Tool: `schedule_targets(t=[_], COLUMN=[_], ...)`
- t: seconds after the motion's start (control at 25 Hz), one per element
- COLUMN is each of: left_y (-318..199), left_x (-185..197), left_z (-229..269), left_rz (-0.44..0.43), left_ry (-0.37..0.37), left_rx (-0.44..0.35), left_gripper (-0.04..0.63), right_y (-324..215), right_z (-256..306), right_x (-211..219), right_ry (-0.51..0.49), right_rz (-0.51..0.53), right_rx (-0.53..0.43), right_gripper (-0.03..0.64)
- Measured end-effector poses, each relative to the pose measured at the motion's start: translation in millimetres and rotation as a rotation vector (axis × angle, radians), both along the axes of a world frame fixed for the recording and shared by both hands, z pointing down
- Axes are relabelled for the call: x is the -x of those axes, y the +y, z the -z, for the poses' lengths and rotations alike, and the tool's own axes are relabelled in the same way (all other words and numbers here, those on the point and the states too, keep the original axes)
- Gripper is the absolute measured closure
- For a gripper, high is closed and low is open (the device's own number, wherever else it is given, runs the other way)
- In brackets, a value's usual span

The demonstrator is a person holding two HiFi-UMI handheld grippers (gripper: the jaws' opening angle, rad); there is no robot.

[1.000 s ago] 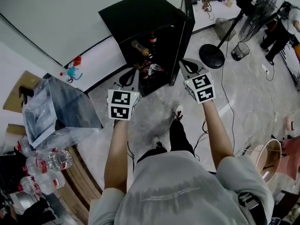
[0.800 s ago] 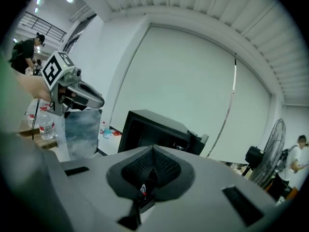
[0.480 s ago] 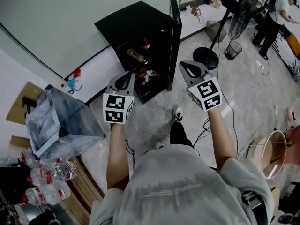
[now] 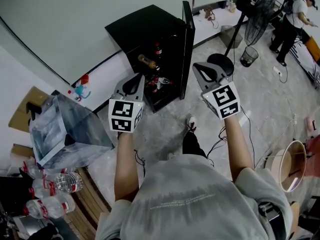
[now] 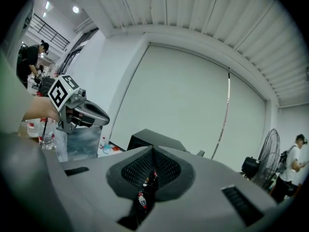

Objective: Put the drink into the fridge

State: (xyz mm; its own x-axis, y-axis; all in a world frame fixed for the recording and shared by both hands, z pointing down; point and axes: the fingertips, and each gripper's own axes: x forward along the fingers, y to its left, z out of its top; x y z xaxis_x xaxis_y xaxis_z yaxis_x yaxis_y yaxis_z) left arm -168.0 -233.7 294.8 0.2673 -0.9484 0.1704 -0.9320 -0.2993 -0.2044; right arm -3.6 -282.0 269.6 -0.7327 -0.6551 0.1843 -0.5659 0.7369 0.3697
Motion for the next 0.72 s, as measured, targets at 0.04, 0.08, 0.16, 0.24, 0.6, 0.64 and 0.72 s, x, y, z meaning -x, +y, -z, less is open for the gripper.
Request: schedule_targets(t=[0.04,0.08,0.16,0.24,0.6,0.64,0.72], left_y=[1.7,3.3,6.4,9.2,14.7,15.1,15.9], left_x=[-0.5,-0.9,-0.4,1.4,-0.8,-2.2,-4.4], left_z=[2.4,4.2,6.0,6.3,3.1,2.6,1.7], left_rz=[0.002,0.004,0.007,0.013,0.017,0.016,0.016], left_ry=[0.0,-0.001,-0.003,-0.004,-0.001,-0.002,-0.003], left_rx=[-0.004,-0.007,-0.011,-0.01,-0.001,0.0,0.003], left_gripper=[0.578,0.578,0.578,0.578,0.578,0.578,0.578], right_y=[-0.2,-0.5,-0.4,1.0,7.5,7.9,8.9], right_z=[0.8,1.1,1.2,1.4,1.5,1.5,0.9], right_x=[-0.4,-0.8,-0.9,-0.1,-2.5,-3.6,-5.4], right_ry=[0.004,0.009,0.015,0.016,0.024,0.026,0.027], right_rz=[0.001,0.0,-0.002,-0.001,0.002,0.001,0.002], right_rx=[-0.004,-0.007,-0.011,-0.013,-0.026,-0.029,-0.031], right_gripper=[0.617,0.617,0.617,0.617,0.617,0.617,0.617])
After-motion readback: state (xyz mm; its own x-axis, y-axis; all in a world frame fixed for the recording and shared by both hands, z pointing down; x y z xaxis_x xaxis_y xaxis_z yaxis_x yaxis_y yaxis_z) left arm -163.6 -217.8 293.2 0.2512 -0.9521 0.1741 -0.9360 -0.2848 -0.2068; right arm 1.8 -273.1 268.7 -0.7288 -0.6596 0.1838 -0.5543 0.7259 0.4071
